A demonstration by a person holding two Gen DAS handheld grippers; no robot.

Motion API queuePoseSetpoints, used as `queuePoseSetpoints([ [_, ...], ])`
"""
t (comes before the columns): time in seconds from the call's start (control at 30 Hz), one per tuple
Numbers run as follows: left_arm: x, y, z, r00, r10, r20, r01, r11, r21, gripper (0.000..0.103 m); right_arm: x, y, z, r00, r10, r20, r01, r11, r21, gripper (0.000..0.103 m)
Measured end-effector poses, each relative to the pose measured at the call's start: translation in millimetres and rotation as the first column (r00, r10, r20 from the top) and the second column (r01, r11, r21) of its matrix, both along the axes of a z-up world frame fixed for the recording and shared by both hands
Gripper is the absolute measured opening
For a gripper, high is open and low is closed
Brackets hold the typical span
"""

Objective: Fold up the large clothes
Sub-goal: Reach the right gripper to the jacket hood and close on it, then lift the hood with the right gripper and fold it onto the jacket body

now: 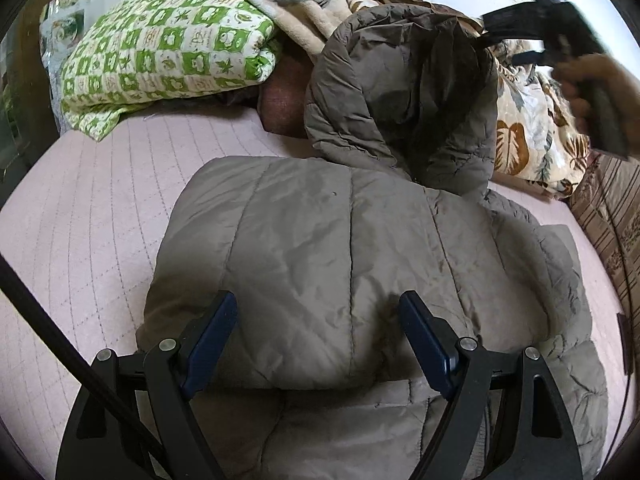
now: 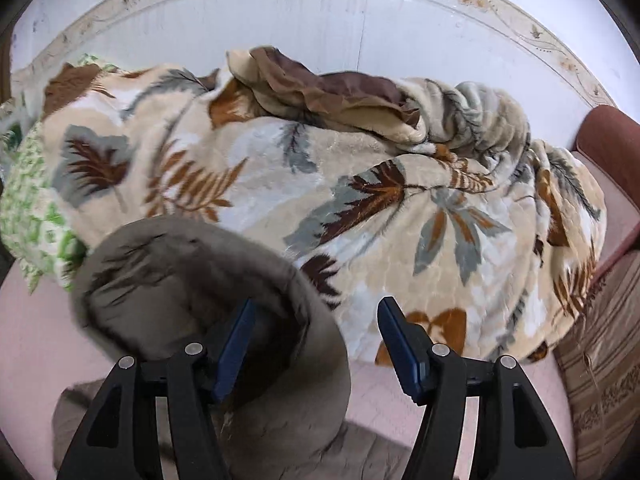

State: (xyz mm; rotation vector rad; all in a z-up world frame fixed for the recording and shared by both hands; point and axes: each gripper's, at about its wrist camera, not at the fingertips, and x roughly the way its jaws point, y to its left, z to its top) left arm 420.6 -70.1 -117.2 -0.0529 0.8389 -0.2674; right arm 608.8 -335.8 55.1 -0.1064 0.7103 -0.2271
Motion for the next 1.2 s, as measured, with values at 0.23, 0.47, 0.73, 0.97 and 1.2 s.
queuePoseSetpoints([
  [0.23, 6.1, 1.8, -3.6, 1.0, 0.008, -0.007, -0.008, 1.0, -0.009, 0.082, -9.5, 1.7, -16.7, 0.997, 0.064, 0.037, -0.064, 0.998, -0.017, 0.006],
  [0.47, 3.6, 9.2, 3.9, 1.0, 0.011, -0.015, -0.013, 0.996, -0.083, 0.082, -99.3, 15.0, 1.7, 0.984, 0.143, 0.101, -0.144, 0.99, -0.004, 0.005],
  [0.73, -3.3, 26.4, 21.4, 0.996, 0.067, 0.06, -0.06, 0.993, -0.102, 0.082, -218.4, 23.1, -0.3, 0.969, 0.204, 0.14, -0.214, 0.975, 0.056, 0.005],
  [0.97, 2.2, 32.8, 18.9, 0.998, 0.062, 0.024, -0.057, 0.982, -0.179, 0.082, -291.9, 15.1, -84.6, 0.984, 0.178, 0.015, -0.178, 0.97, 0.165, 0.003],
  [1.2, -6.9, 9.9, 23.0, 0.997, -0.03, 0.069, 0.042, 0.981, -0.189, 0.082, -299.2, -1.6, -163.9, 0.995, 0.056, -0.084, -0.029, 0.956, 0.291, 0.002],
])
